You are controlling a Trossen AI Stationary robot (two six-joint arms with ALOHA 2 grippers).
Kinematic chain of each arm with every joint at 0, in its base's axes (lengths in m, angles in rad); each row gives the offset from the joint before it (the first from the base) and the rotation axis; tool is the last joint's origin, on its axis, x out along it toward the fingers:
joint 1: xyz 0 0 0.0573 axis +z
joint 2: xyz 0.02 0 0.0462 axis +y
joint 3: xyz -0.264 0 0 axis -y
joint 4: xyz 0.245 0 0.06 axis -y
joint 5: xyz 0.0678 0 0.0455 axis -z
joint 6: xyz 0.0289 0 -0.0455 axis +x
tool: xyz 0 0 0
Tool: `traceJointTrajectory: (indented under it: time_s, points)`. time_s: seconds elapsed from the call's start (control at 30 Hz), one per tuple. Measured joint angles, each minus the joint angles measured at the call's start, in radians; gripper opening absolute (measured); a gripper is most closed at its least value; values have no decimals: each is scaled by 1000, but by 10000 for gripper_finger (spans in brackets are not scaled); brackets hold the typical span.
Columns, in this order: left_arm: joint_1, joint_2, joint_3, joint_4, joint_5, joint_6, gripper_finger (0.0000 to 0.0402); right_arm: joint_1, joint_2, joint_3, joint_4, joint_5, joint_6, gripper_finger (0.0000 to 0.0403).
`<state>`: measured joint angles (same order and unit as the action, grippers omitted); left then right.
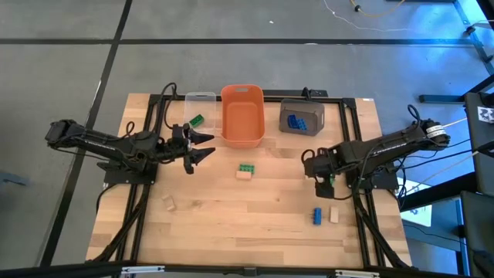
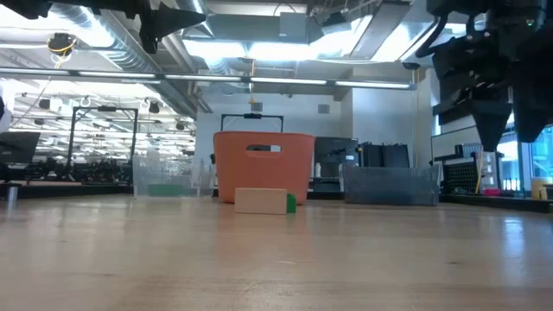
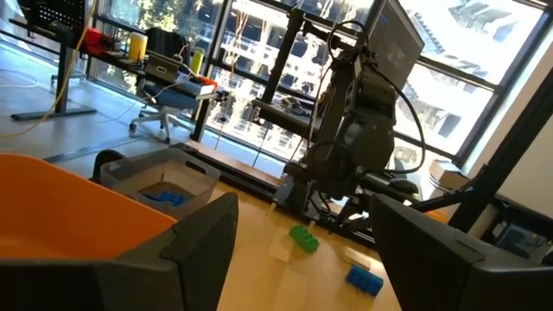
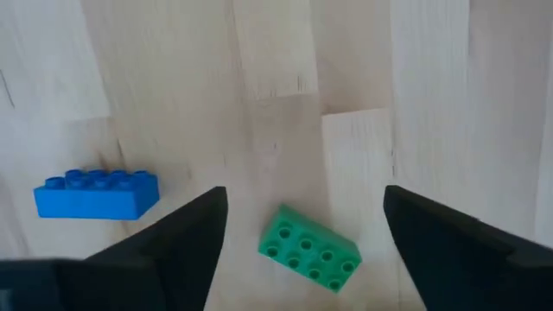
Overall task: Sort & place blocks by color
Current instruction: Put the bottom green game piece into the transparent bin
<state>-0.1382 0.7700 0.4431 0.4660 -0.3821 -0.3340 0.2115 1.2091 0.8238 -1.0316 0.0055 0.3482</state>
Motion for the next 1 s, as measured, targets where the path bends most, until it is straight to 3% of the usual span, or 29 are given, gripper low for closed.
traceJointTrajectory:
  time_s: [0.13,0.27,0.33,0.6,0.77,1.0]
  points:
    - [0,0,0,0,-6,0,254,0,0,0,-30,0,14,236]
    - [0,0,0,0,-21,0,254,0,0,0,-35,-16,9,65]
    - [0,0,0,0,-24,0,254,1,0,0,-14,-56,10,22]
    - [0,0,0,1,-24,1,254,72,-56,-55,94,-125,180,16]
    - [0,0,0,4,-22,4,254,134,-123,-111,77,-133,408,16]
    - [0,0,0,9,-20,4,254,218,-259,-217,79,-157,859,88]
